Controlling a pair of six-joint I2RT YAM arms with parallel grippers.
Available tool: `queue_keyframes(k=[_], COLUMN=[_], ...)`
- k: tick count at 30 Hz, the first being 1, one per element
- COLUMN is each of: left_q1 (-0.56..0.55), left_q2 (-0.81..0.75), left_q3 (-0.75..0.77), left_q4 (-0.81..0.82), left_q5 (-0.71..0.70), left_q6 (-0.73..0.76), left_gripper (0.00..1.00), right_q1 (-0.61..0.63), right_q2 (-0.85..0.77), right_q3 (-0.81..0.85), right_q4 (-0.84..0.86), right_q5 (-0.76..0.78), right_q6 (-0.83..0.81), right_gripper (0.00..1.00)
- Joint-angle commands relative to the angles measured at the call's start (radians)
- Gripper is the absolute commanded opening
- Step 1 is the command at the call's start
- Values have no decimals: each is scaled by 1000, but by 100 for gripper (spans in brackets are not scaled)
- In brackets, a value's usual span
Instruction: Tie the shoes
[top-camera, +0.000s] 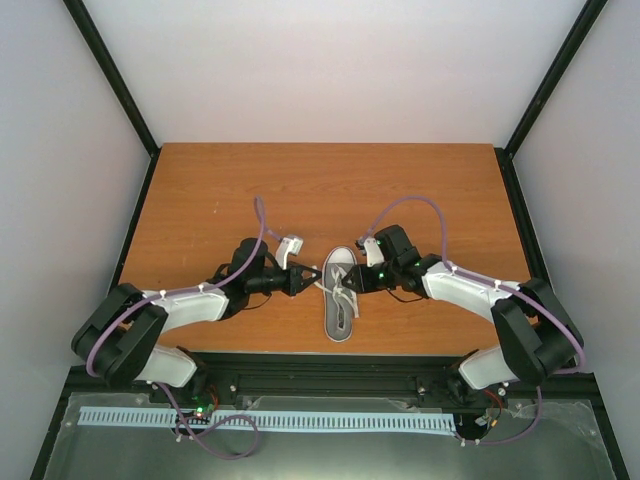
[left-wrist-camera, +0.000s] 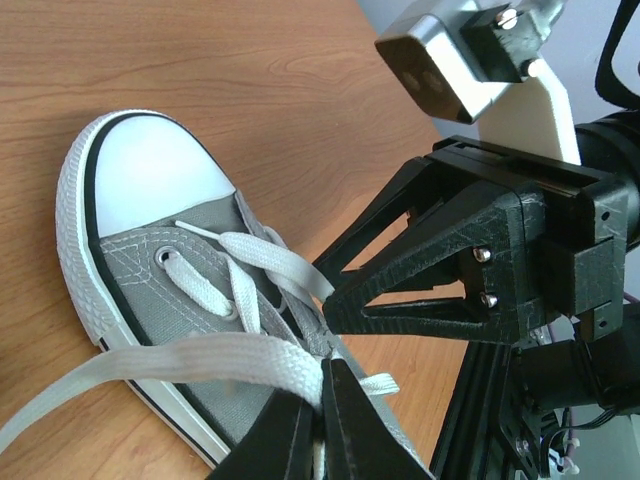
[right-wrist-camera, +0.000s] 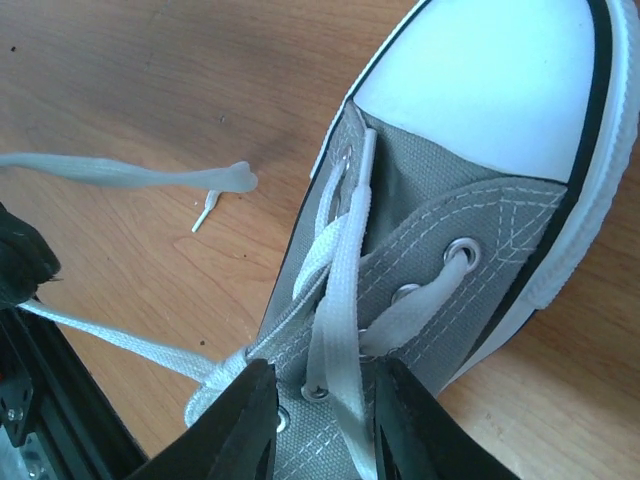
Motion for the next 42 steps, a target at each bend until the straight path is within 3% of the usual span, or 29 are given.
queue_keyframes(k=[1, 8, 18, 27, 31, 42], left_q1=[8, 7, 6, -14, -31, -53], left_q2=[15, 37, 128, 234, 252, 299], left_q3=[30, 38, 121, 250, 304, 368], left_q4=[20, 28, 51, 4, -67, -63], left_q5=[25, 41, 183, 347, 333, 324], left_q6=[29, 32, 89, 166, 212, 210], left_gripper=[6, 8, 17, 34, 37, 47], right_q1=[5, 5, -3, -6, -6, -6], right_q2=[14, 10, -175, -238, -203, -154], right_q3=[-6, -1, 81, 243, 319, 357], right_q4=[29, 7, -213, -184, -145, -84], right_q5=[3, 26, 172, 175, 146, 97], right_q6=[-17, -26, -57, 4, 9, 45], right_gripper=[26, 10, 3, 3, 3, 3])
